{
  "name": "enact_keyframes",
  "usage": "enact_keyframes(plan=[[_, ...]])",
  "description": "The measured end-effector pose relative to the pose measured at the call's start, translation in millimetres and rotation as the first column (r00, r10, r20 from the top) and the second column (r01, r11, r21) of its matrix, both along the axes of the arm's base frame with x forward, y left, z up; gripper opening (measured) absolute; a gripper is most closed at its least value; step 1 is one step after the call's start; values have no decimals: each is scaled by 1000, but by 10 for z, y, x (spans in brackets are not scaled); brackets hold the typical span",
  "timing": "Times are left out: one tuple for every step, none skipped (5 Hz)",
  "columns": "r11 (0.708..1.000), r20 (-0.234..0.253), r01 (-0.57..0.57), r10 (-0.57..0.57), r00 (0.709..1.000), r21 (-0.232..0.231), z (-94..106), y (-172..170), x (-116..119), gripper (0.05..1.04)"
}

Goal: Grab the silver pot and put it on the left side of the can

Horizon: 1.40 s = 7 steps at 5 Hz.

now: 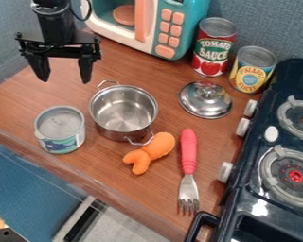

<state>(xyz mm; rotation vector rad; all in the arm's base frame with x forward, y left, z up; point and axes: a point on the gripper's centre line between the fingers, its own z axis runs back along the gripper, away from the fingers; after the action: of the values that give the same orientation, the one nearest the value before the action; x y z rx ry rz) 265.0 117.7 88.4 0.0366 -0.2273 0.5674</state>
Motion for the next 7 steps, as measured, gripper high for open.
enact_keyframes(plan=[[1000, -26, -2, 2, 1000, -16, -86, -14, -19, 999], [998, -56, 36, -39, 998, -48, -247, -141, 83, 999], [997, -63, 52, -56, 996, -64, -337, -195, 205, 999], [993, -46, 80, -84, 995, -88, -419, -287, 306, 999], [991, -36, 103, -106, 994, -85, -496, -344, 369, 999], [992, -52, 111, -114, 992, -68, -561, -342, 369, 972], [989, -65, 137, -140, 988, -47, -624, -399, 364, 690]])
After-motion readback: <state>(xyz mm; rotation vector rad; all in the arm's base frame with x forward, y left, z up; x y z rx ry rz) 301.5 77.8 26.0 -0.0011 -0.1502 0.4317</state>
